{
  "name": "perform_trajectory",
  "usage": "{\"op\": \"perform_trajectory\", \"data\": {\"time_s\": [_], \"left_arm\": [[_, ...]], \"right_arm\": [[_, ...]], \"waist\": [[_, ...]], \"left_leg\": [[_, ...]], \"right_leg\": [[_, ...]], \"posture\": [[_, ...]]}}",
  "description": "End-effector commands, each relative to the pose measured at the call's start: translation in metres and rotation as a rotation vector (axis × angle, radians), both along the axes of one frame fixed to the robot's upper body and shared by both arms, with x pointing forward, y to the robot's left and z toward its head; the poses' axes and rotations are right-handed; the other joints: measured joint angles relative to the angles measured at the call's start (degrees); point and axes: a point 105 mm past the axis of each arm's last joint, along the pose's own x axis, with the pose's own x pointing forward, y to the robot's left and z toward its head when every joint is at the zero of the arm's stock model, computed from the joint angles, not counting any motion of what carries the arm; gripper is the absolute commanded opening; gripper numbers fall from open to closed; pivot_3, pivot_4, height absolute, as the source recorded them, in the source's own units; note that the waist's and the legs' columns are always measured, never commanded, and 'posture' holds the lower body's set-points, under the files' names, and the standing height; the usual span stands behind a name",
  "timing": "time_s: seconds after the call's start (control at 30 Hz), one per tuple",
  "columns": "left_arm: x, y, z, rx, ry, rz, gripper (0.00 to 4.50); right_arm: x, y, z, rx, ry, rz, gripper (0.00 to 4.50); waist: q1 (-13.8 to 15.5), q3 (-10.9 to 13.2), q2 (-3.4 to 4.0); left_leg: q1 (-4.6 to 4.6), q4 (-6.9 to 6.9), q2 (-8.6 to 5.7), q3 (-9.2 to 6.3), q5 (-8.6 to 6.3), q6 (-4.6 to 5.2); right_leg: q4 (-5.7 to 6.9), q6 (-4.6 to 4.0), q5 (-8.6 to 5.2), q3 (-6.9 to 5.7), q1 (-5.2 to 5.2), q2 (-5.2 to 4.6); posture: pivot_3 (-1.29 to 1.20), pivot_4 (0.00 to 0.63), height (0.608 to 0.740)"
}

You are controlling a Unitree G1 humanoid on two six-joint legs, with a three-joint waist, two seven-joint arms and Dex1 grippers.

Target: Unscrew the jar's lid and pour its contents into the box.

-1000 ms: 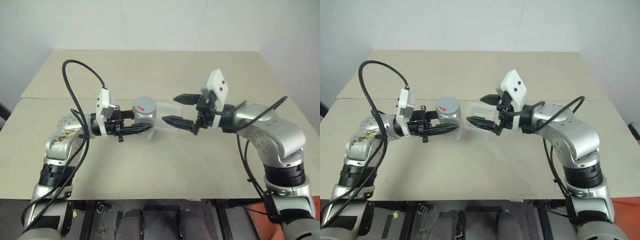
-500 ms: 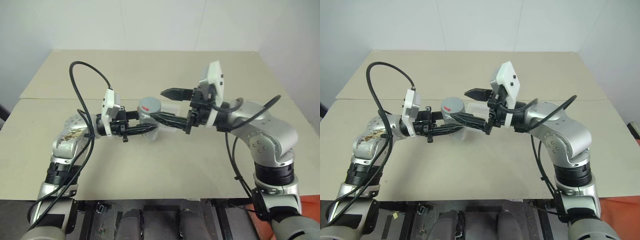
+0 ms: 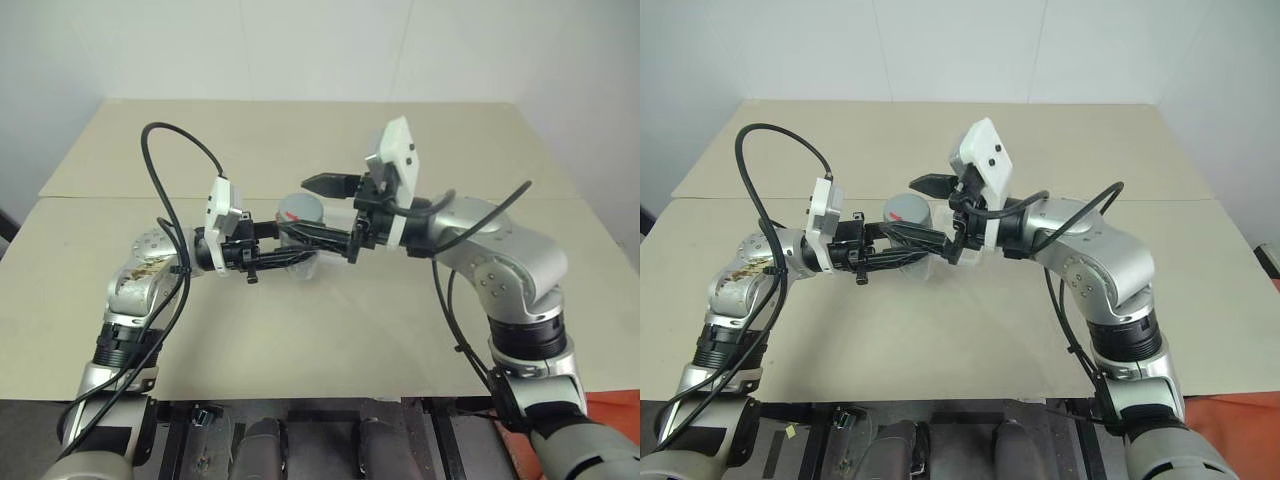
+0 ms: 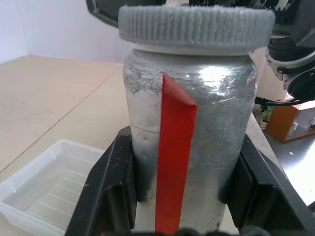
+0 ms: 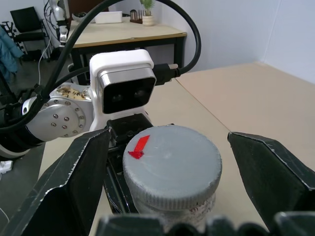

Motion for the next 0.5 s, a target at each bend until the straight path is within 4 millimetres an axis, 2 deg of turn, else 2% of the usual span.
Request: {"op": "perform_trajectory", "data": {"time_s": [0.03, 0.17, 0.27, 0.37, 0.5], "left_arm": [[-0.0051, -0.0026, 0.0093, -0.007, -0.058, -0.016, 1.94], [-0.0052, -0.0026, 0.0091, -0.009, -0.056, -0.015, 1.94], [-0.0060, -0.0027, 0.0091, -0.009, -0.055, -0.016, 1.94], [-0.0060, -0.0023, 0.0092, -0.008, -0.056, -0.014, 1.94], [-0.0058, -0.0017, 0.0097, -0.008, -0.056, -0.012, 1.94]], "right_arm": [[-0.0033, 0.0023, 0.0111, 0.008, -0.040, 0.009, 4.45], [-0.0028, 0.0034, 0.0097, 0.004, -0.032, 0.012, 4.45], [-0.0037, 0.0039, 0.0087, -0.002, -0.029, 0.018, 3.85], [-0.0027, 0.0044, 0.0079, -0.003, -0.023, 0.014, 2.83], [-0.0026, 0.0042, 0.0077, -0.004, -0.021, 0.014, 2.76]], "waist": [[0.00, 0.00, 0.00], [0.00, 0.00, 0.00], [0.00, 0.00, 0.00], [0.00, 0.00, 0.00], [0.00, 0.00, 0.00]], "left_leg": [[0.00, 0.00, 0.00, 0.01, 0.00, 0.00], [0.00, 0.00, 0.00, 0.01, 0.00, 0.00], [0.00, 0.00, 0.00, 0.01, 0.00, 0.00], [0.00, 0.00, 0.00, 0.00, 0.00, 0.00], [0.00, 0.00, 0.00, 0.01, 0.00, 0.00]], "right_leg": [[0.00, 0.00, 0.00, 0.00, 0.00, 0.00], [0.00, 0.00, 0.00, 0.00, 0.00, 0.00], [0.00, 0.00, 0.00, 0.00, 0.00, 0.00], [0.00, 0.00, 0.00, 0.00, 0.00, 0.00], [0.00, 0.00, 0.00, 0.00, 0.00, 0.00]], "posture": [[0.00, 0.150, 0.740], [0.00, 0.150, 0.740], [0.00, 0.150, 0.740], [0.00, 0.150, 0.740], [0.00, 0.150, 0.740]]}}
